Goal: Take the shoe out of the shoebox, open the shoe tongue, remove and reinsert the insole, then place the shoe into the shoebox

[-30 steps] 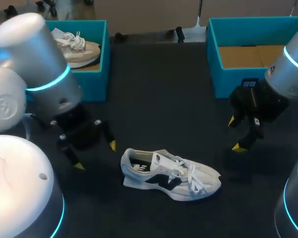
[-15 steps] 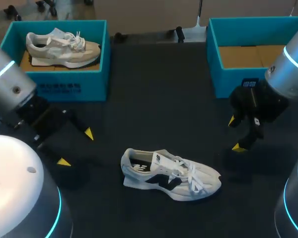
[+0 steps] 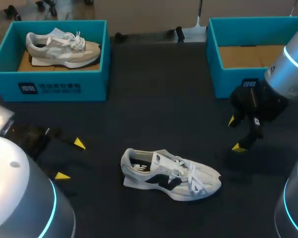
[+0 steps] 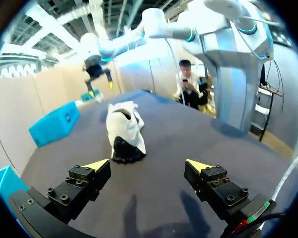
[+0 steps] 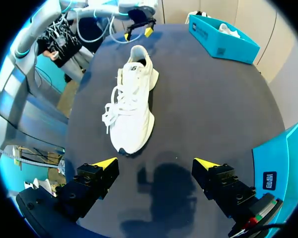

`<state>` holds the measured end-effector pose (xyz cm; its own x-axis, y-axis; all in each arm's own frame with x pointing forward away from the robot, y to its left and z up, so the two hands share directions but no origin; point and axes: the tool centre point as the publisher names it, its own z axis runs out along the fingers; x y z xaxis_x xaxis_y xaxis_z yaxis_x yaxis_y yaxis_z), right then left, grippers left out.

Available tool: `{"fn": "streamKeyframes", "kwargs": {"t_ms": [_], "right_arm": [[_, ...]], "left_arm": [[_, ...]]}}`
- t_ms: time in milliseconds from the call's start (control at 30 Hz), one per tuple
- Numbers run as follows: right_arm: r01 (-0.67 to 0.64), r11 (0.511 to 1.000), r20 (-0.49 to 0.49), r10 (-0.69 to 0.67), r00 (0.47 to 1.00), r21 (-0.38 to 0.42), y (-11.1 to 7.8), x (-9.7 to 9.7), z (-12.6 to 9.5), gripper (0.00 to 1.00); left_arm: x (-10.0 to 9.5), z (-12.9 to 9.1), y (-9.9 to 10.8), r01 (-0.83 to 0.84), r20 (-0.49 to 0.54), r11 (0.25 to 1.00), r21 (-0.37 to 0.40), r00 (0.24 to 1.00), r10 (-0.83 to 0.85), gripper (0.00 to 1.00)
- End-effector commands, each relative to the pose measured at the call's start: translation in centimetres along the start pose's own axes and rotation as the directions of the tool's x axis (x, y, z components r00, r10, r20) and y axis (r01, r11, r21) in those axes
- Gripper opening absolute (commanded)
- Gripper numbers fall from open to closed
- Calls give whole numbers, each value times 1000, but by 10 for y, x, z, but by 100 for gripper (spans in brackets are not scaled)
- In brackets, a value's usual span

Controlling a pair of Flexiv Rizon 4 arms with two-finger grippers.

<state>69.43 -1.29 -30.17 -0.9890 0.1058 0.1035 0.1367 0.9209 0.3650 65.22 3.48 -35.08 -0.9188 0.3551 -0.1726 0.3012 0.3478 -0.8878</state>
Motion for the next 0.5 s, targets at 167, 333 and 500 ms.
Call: {"fn": "streamKeyframes", "kwargs": {"t_ms": [167, 333, 500], "right_arm": [[-1, 1000, 2, 1, 1000, 3, 0, 1, 0, 100], [-1, 1000, 2, 1, 1000, 3, 0, 1, 0, 100], [-1, 1000, 2, 1, 1000, 3, 0, 1, 0, 100]], "left_arm": [[6, -1, 6, -7, 79, 997, 83, 997, 0, 100], [-1, 8, 28, 135, 84, 980, 144, 985, -148, 100], [-9, 4, 35, 220, 87, 960, 174, 968, -237, 100]]}}
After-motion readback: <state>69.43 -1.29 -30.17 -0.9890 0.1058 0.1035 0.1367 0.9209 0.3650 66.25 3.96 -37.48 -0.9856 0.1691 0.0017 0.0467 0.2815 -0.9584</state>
